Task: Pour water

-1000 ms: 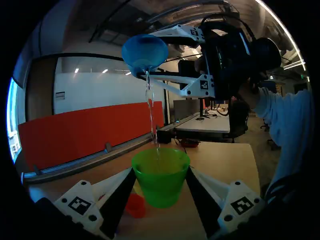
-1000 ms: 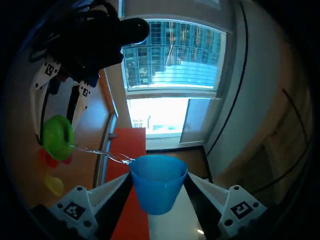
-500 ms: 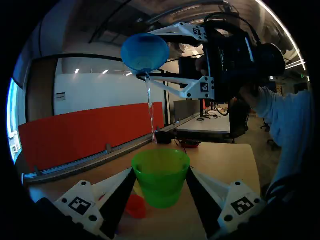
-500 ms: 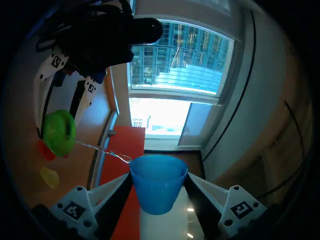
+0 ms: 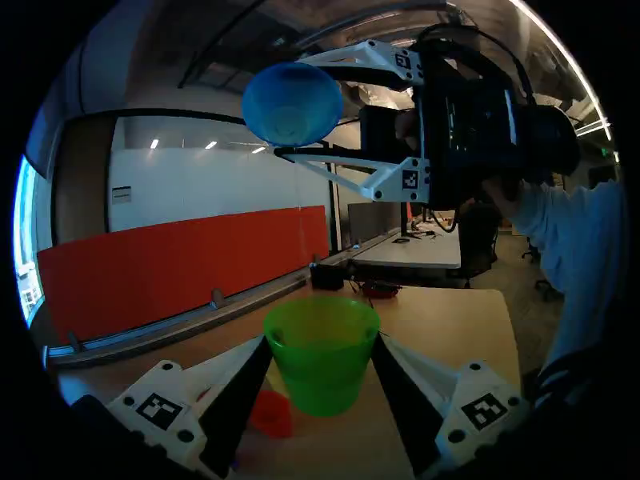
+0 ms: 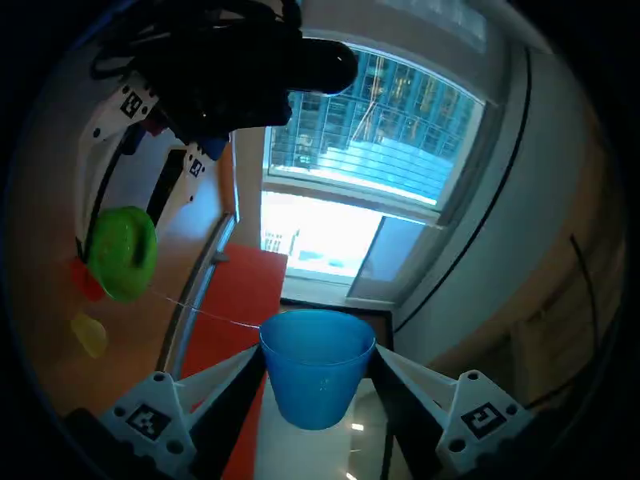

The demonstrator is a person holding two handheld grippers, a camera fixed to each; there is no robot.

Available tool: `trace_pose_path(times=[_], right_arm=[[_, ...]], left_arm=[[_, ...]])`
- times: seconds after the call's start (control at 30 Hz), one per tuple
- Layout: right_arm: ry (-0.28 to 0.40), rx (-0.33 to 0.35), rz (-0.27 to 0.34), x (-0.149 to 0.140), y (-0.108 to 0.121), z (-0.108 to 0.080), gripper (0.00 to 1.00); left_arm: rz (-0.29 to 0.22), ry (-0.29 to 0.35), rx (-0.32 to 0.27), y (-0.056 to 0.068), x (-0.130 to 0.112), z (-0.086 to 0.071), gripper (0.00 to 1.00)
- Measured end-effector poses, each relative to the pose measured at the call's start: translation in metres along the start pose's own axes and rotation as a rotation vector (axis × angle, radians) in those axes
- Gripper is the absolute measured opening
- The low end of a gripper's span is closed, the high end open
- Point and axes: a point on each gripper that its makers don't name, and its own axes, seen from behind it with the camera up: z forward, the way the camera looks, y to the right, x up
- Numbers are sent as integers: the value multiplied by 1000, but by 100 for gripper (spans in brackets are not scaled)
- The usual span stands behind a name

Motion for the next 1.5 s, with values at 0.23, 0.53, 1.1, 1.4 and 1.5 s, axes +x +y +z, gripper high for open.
trace_pose_path(times=[0.23, 0.53, 1.1, 1.4, 1.5], right_arm=[[10, 3, -18, 8, -1, -1, 90], [8, -2, 72, 6, -1, -2, 90], [-35, -25, 739, -24, -1, -19, 89], [-14, 10, 1018, -14, -17, -32, 89], [-8, 28, 1122, -4, -23, -37, 89]], left_arm=[[-3, 5, 5, -2, 1, -1, 85], [-6, 11, 11, -5, 3, -2, 84], [-10, 19, 18, -9, 6, -3, 85], [-2, 20, 25, -11, 9, -3, 85], [1, 19, 27, -11, 10, -4, 85]])
